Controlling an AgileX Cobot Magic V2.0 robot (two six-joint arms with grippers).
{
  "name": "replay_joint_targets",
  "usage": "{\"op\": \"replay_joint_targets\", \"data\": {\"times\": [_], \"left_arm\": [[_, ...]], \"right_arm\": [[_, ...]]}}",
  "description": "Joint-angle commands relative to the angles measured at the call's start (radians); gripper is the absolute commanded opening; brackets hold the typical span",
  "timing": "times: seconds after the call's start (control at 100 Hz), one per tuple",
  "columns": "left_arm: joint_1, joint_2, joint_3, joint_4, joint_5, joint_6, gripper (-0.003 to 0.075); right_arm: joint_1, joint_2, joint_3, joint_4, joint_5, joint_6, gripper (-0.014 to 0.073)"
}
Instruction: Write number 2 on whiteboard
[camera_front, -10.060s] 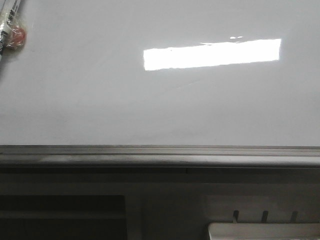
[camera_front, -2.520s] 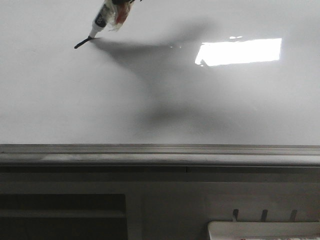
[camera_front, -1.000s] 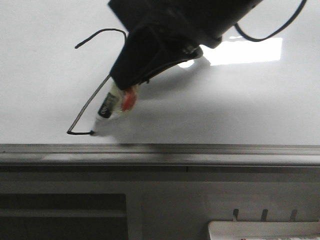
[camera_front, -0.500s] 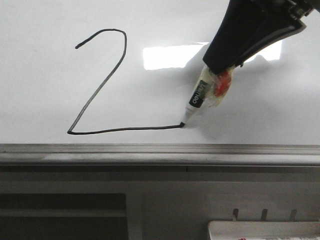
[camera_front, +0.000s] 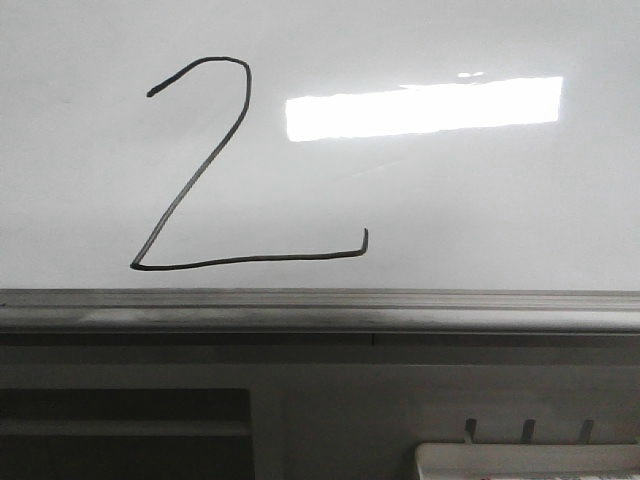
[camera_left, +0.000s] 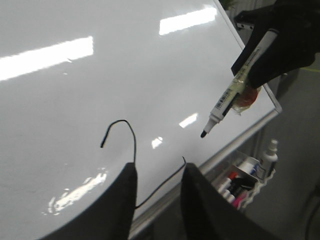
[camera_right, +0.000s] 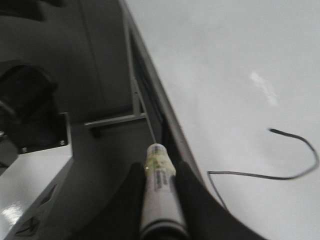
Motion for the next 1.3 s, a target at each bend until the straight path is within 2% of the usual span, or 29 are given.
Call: {"op": "replay_joint_targets", "data": {"times": [0.0,0.08,0.22,0.35,0.89,1.29], "left_arm": [[0.002,0.131,-0.065,-0.146,-0.065,0.164,0.0333],[0.002,0.232,-0.113,-0.274,-0.008,0.333,0.0333],[0.002,0.387,-0.193,-0.354,0.129,0.456,0.0333],[0.002,0.470,-0.234,-0.355,0.197,0.467,0.0333],[0.002,0.506,-0.246,-0.372,0.197,0.467,0.0327],[0.002,0.506,-0.246,-0.372,0.204,0.467,0.0216]], "right_arm": [[0.079,0.025,-0.030,-0.032,-0.056,-0.014,-0.0060],[0.119,0.062,-0.030,-0.059,-0.068,-0.014,-0.0060],[0.147,0.101,-0.034,-0.061,-0.114,-0.014,-0.0060],[0.161,0.100,-0.034,-0.061,-0.150,-0.014,-0.0060],[0.241,0.098,-0.036,-0.061,-0.209,-0.018,-0.0060],[0.245,0.038,-0.036,-0.048,-0.232,-0.018,-0.0061]]}}
